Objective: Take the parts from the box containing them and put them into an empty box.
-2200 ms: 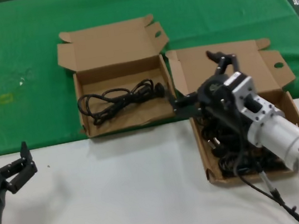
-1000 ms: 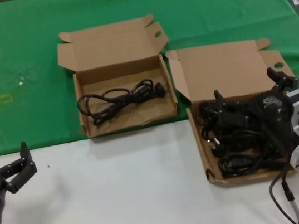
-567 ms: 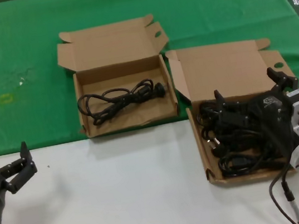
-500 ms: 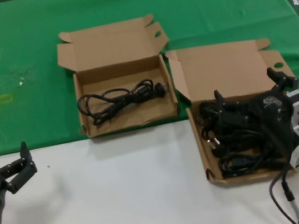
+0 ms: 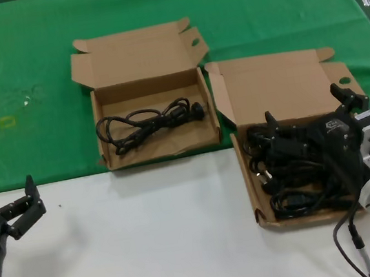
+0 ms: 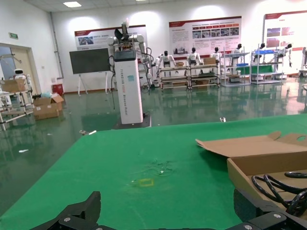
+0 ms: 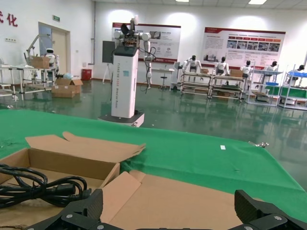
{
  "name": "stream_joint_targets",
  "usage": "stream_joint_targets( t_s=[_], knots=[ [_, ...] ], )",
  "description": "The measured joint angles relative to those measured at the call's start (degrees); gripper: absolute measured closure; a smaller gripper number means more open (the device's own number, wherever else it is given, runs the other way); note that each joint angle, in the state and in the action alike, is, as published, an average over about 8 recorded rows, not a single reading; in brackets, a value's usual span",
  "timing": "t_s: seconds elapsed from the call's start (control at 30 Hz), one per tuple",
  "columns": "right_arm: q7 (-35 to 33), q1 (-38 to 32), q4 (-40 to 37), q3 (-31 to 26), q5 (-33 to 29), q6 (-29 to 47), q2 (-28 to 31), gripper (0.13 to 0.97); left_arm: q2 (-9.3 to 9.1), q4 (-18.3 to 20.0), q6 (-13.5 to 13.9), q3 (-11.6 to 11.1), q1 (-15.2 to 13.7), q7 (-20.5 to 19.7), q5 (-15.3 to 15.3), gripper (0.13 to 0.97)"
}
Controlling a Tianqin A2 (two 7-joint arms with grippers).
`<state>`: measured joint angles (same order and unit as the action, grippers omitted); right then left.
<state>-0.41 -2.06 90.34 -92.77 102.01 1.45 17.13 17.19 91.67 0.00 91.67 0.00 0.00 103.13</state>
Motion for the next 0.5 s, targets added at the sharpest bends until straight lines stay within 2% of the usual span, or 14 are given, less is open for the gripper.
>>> stream_joint_targets(
  t_s=[0.5],
  knots=[
    [0.0,0.0,0.0,0.0,0.0,0.0,0.0,0.129,0.0,0.0,0.0,0.0,0.0,0.0,0.0,0.132]
  ],
)
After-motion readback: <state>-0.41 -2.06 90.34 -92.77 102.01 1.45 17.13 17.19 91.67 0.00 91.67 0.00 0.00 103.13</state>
